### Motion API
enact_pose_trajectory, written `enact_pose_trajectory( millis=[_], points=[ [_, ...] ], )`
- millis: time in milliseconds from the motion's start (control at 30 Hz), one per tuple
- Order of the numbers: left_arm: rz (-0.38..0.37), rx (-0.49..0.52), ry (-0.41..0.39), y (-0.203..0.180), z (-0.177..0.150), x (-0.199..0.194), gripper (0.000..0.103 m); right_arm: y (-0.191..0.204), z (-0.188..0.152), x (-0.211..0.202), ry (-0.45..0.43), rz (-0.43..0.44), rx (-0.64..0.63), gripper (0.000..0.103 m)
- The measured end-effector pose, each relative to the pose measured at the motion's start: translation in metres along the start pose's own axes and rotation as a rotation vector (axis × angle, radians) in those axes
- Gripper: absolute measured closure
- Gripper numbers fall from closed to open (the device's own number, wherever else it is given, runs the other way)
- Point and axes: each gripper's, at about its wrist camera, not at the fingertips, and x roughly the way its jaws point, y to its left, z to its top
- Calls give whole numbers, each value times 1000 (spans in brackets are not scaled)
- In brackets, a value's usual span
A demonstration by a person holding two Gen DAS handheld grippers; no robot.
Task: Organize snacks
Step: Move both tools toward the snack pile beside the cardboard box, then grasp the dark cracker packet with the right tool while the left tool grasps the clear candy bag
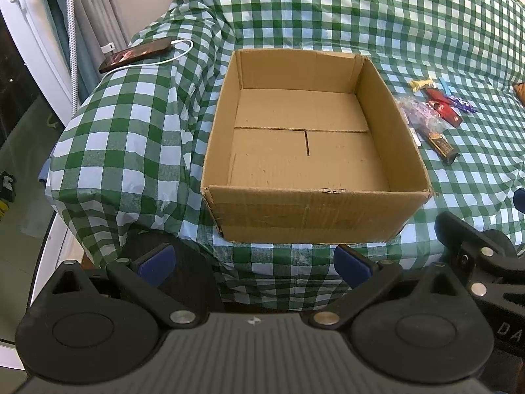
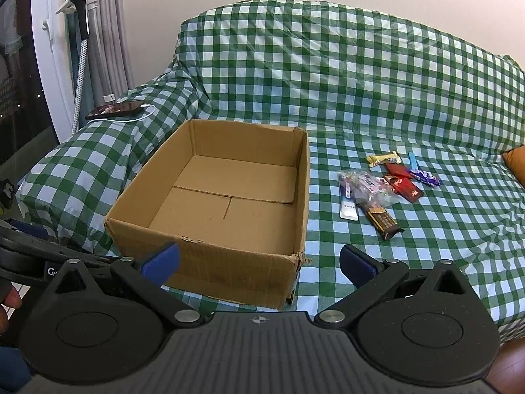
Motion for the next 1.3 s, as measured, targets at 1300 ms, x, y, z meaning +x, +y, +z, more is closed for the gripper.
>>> enact_pose_trajectory(
  millis=[1300],
  points=[
    [22, 131, 50, -90, 77, 37, 0, -180, -14, 84, 88, -188, 393, 0]
  ],
)
